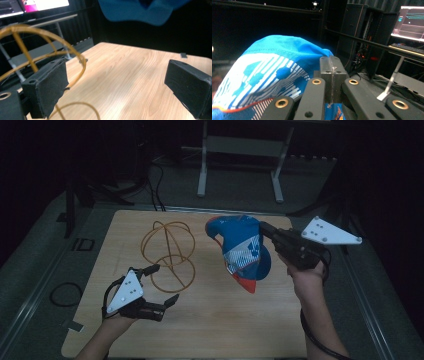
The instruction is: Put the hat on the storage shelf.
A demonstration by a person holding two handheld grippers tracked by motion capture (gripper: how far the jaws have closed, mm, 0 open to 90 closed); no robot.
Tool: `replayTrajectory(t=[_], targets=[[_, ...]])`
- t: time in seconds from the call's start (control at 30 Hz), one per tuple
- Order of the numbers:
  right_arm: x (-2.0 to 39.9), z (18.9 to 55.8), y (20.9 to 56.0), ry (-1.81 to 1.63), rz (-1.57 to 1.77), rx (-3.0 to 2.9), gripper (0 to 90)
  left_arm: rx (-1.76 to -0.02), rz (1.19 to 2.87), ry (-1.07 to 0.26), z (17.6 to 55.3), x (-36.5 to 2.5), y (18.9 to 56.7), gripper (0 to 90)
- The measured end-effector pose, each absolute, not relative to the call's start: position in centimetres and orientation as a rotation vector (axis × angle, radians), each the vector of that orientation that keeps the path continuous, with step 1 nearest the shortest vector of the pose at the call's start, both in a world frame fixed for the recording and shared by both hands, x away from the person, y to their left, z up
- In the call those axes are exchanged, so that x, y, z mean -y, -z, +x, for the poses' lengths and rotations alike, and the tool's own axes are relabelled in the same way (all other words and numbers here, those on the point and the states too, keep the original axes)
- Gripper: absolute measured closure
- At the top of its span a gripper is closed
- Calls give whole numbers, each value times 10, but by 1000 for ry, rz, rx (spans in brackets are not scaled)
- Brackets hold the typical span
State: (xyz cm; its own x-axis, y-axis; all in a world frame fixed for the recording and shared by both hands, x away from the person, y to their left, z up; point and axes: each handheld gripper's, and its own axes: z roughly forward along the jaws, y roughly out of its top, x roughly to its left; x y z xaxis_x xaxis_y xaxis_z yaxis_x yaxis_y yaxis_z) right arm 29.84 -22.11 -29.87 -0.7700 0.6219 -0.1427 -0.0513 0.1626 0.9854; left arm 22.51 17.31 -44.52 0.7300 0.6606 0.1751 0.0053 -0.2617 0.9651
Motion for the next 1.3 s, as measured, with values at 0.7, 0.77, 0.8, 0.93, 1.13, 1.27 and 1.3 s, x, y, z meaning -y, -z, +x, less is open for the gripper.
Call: replayTrajectory(t=[0.7,0.77,0.8,0.93,1.13,1.27,1.3], targets=[[139,340,271,-1648,497,-1972,900,-802,1722,-686,210,-217,534,56],[134,342,271,-1650,498,-1975,900,-801,1749,-691,210,-217,540,56],[134,342,271,-1650,498,-1975,900,-801,1749,-691,210,-217,540,56],[105,351,269,-1655,481,-2004,900,-825,1754,-653,214,-217,549,56],[61,364,277,-1668,478,-2066,900,-835,1742,-636,216,-221,553,57],[34,368,284,-1652,448,-2120,900,-835,1733,-635,216,-222,553,58],[34,368,284,-1652,448,-2120,900,-835,1733,-633,217,-222,553,58]])
